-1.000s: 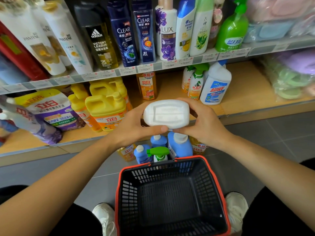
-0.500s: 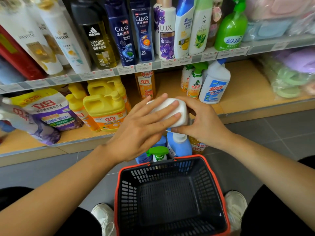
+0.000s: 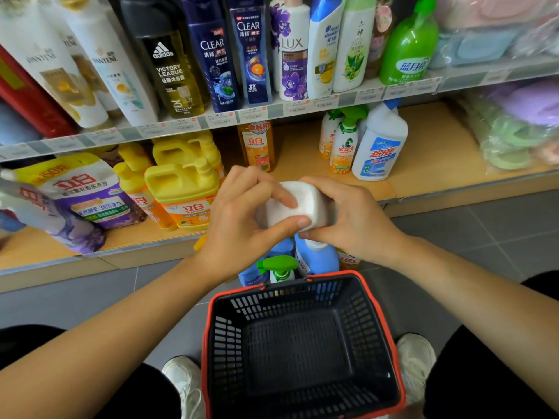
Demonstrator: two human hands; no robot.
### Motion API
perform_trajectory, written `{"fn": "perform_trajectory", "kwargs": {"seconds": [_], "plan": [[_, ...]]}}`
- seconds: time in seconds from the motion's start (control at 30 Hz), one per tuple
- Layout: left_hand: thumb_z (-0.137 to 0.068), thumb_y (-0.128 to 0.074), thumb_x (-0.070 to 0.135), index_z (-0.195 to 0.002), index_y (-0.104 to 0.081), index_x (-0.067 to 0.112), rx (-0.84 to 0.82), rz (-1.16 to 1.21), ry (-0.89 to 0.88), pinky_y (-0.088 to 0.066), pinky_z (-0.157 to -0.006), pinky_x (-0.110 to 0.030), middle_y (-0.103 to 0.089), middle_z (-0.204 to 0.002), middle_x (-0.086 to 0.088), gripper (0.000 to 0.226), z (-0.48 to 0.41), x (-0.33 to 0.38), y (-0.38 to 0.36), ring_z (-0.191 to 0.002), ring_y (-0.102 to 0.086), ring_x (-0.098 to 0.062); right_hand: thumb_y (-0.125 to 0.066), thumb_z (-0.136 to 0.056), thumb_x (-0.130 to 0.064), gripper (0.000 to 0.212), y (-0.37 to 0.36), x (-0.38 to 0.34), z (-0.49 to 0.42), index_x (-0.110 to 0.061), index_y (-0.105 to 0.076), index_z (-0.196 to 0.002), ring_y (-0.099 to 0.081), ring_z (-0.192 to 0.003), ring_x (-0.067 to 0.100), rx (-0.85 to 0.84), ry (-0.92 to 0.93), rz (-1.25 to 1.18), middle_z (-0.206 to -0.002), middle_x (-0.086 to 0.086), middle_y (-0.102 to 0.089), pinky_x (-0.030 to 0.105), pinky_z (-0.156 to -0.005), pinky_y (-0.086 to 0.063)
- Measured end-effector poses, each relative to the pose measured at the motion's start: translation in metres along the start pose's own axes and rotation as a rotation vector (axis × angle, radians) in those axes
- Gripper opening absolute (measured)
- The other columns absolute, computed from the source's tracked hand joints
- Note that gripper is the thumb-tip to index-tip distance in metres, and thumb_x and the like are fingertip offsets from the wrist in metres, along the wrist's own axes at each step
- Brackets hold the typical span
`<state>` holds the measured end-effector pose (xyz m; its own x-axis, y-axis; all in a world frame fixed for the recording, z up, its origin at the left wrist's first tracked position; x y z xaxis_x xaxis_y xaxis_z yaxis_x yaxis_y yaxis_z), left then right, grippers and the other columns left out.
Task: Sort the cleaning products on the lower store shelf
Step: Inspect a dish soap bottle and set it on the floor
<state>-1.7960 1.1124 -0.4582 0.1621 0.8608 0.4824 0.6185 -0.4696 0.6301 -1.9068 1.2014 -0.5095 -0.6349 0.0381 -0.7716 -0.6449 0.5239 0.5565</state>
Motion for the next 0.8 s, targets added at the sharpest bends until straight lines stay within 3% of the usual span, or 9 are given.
{"fn": "perform_trajectory", "kwargs": {"seconds": [0.13, 0.23, 0.33, 0.43, 0.5, 0.63, 0.7, 0.8], "plan": [[-0.08, -0.078, 0.046, -0.088, -0.068, 0.013, -0.013, 0.106, 0.135, -0.04, -0.075, -0.031, -0.053, -0.092, -0.004, 0.035, -0.001, -0.014, -0.006, -0.09, -0.051, -0.024, -0.09, -0.071, -0.019, 0.066, -0.005, -0.002, 0.002, -0.022, -0.062, -0.13, -0.063, -0.098, 0.011, -0.015, 0.006, 0.007, -0.112, -0.007, -0.07, 0.034, -0.081, -0.052], [-0.083, -0.08, 0.036, -0.086, -0.063, 0.015, -0.01, 0.217, 0.221, -0.037, -0.075, -0.022, -0.051, -0.091, -0.004, 0.027, 0.001, -0.029, -0.01, -0.088, -0.051, -0.017, -0.09, -0.07, -0.018, 0.067, -0.01, -0.001, 0.002, -0.022, -0.061, -0.131, -0.063, -0.098, 0.016, -0.05, -0.003, 0.035, -0.112, -0.005, -0.07, 0.039, -0.081, -0.052], [-0.092, -0.073, 0.022, -0.093, -0.063, 0.016, 0.017, 0.293, 0.293, -0.039, -0.076, -0.021, -0.058, -0.095, -0.006, 0.012, 0.003, -0.043, -0.01, -0.088, -0.055, -0.016, -0.092, -0.069, -0.017, 0.071, -0.006, -0.002, 0.001, -0.022, -0.061, -0.132, -0.061, -0.105, 0.011, -0.031, -0.009, 0.019, -0.117, -0.01, -0.068, 0.029, -0.087, -0.051], [-0.098, -0.065, 0.013, -0.109, -0.069, 0.014, 0.005, 0.298, 0.251, -0.042, -0.082, -0.018, -0.065, -0.107, -0.004, 0.012, 0.003, -0.046, -0.006, -0.1, -0.059, -0.01, -0.093, -0.066, -0.014, 0.077, 0.0, -0.002, -0.001, -0.034, -0.055, -0.131, -0.056, -0.11, -0.007, 0.001, -0.013, -0.017, -0.117, -0.025, -0.061, 0.012, -0.091, -0.045], [-0.1, -0.059, 0.007, -0.122, -0.069, 0.01, -0.02, 0.245, 0.183, -0.044, -0.093, -0.021, -0.065, -0.123, -0.005, 0.024, 0.006, -0.042, -0.004, -0.116, -0.059, -0.01, -0.093, -0.066, -0.013, 0.08, 0.005, 0.0, -0.002, -0.038, -0.05, -0.13, -0.051, -0.113, -0.016, 0.023, -0.03, -0.044, -0.12, -0.033, -0.055, 0.01, -0.096, -0.043], [-0.102, -0.054, 0.008, -0.14, -0.058, 0.007, -0.083, 0.193, 0.112, -0.036, -0.117, -0.037, -0.045, -0.155, -0.01, 0.038, 0.018, -0.031, -0.009, -0.146, -0.041, -0.02, -0.093, -0.067, -0.013, 0.076, 0.015, 0.004, -0.005, -0.027, -0.056, -0.132, -0.058, -0.119, 0.004, 0.061, -0.052, -0.104, -0.123, -0.017, -0.064, 0.029, -0.101, -0.05], [-0.099, -0.058, 0.011, -0.139, -0.057, 0.004, -0.08, 0.172, 0.06, -0.034, -0.119, -0.038, -0.04, -0.158, -0.014, 0.04, 0.02, -0.023, -0.01, -0.148, -0.037, -0.023, -0.092, -0.067, -0.011, 0.076, 0.02, 0.004, -0.006, -0.023, -0.057, -0.133, -0.06, -0.12, 0.009, 0.083, -0.04, -0.137, -0.125, -0.01, -0.065, 0.034, -0.102, -0.051], [-0.094, -0.068, 0.006, -0.131, -0.063, 0.002, 0.006, 0.155, 0.025, -0.04, -0.116, -0.041, -0.048, -0.151, -0.018, 0.038, 0.017, -0.022, -0.002, -0.142, -0.046, -0.028, -0.092, -0.067, -0.008, 0.076, 0.025, 0.007, -0.008, -0.027, -0.055, -0.132, -0.06, -0.122, 0.007, 0.112, -0.039, -0.186, -0.126, -0.012, -0.064, 0.03, -0.102, -0.051]]}}
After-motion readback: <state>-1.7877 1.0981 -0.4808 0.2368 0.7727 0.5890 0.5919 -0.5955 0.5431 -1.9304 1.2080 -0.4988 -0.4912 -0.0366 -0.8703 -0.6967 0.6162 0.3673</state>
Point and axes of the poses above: each hand's wrist, its own z-axis away from the middle knuckle, its own y-axis out of the back of the hand, x = y × z, the point moved 10 cm from there along -z, towards the middle knuckle
